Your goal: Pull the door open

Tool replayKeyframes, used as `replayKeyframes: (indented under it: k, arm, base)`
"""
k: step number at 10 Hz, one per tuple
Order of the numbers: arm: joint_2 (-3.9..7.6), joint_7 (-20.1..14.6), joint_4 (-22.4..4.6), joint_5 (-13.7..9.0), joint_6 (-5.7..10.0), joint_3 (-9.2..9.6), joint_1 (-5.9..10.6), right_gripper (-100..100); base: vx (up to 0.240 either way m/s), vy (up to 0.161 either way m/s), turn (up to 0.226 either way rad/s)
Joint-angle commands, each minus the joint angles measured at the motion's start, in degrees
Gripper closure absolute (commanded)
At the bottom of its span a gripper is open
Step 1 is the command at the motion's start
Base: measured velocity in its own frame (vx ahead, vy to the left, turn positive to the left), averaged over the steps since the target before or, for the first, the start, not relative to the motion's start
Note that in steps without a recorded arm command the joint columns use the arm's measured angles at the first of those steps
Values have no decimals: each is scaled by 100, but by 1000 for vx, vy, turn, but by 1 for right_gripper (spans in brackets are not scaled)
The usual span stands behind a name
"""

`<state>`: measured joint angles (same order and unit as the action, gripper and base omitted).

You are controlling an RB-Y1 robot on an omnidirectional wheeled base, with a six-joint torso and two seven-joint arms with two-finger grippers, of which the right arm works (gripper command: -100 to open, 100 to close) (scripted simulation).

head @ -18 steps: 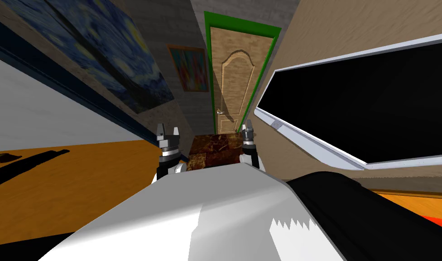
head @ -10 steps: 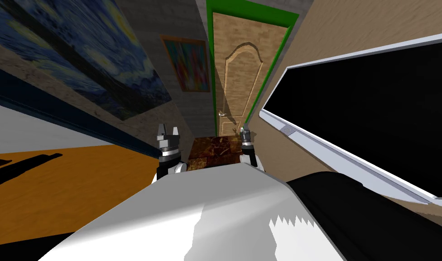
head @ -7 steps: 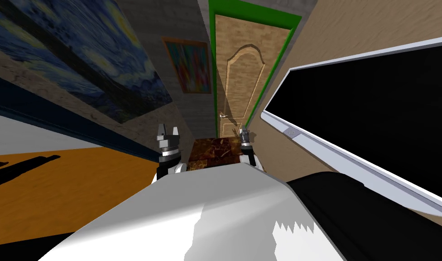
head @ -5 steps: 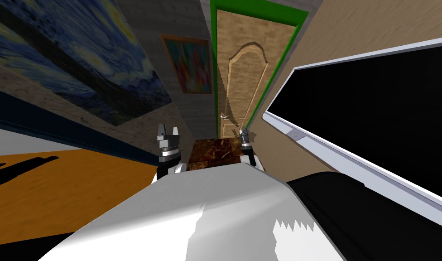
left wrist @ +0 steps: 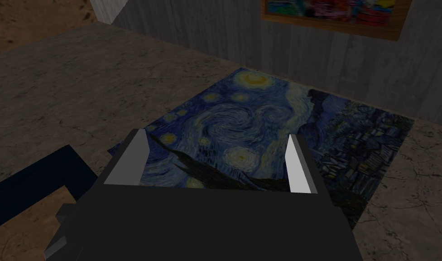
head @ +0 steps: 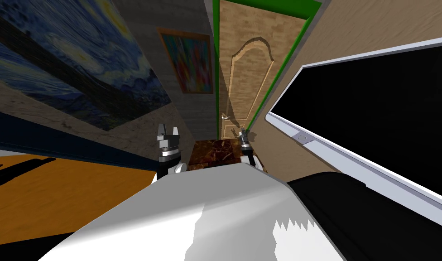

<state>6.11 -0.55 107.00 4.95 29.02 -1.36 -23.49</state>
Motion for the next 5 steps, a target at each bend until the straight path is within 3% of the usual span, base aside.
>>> replayKeyframes:
  k: [1,5]
  arm:
    - [41,-84,-169,28,24,-35,58,-100]
    - [141,-280,-598,97,130,-115,166,-100]
  base:
    - [94,30,7]
    - [106,31,8]
